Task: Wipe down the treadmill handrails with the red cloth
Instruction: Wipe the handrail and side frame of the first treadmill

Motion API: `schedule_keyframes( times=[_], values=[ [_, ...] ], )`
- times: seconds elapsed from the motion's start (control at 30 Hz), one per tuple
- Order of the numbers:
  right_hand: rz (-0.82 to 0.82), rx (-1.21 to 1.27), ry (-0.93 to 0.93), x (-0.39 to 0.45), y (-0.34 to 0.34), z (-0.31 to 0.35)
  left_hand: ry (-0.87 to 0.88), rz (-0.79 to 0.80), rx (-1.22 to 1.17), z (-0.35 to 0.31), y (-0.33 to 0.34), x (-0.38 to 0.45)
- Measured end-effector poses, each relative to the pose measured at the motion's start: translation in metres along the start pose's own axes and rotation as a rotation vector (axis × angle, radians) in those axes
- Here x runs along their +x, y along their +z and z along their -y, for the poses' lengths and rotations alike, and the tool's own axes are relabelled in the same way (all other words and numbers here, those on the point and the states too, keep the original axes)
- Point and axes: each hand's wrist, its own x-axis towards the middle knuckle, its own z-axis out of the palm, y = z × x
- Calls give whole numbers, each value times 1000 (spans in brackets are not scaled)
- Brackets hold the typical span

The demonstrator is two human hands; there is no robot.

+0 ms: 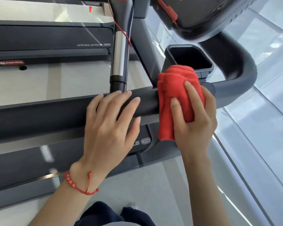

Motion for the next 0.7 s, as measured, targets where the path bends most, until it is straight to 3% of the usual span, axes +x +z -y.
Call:
schedule_keyframes(
  times=[0.23, 0.43, 0.7],
  values=[
    [161, 32, -163, 9, -12, -15, -42, 6, 118, -10, 17, 7],
    [19, 11, -4, 19, -14, -27, -50, -20, 134, -10, 20, 8],
    [122, -16, -115, 21, -19, -30, -46, -16, 77, -14, 21, 12]
  ],
)
